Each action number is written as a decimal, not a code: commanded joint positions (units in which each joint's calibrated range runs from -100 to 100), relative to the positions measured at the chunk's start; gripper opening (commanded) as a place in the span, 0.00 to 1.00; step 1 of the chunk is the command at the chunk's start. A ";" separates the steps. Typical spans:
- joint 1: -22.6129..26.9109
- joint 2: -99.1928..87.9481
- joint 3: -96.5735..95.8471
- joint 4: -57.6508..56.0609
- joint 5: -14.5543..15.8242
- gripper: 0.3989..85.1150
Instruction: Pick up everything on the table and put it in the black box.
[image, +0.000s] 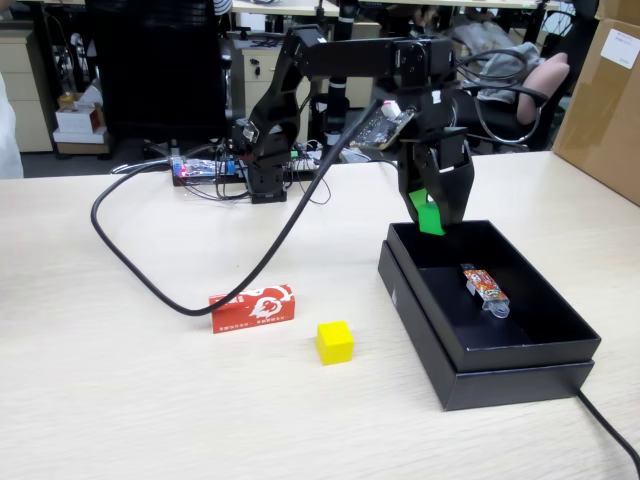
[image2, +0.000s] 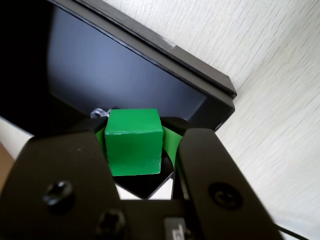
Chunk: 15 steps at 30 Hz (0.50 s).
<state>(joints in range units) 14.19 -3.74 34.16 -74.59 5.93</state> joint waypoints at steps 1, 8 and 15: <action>0.24 -0.11 5.01 0.07 -0.29 0.02; -0.83 3.68 2.56 0.07 -0.63 0.17; -0.83 2.76 1.02 0.07 -0.73 0.32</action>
<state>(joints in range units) 13.41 1.33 34.16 -74.59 5.69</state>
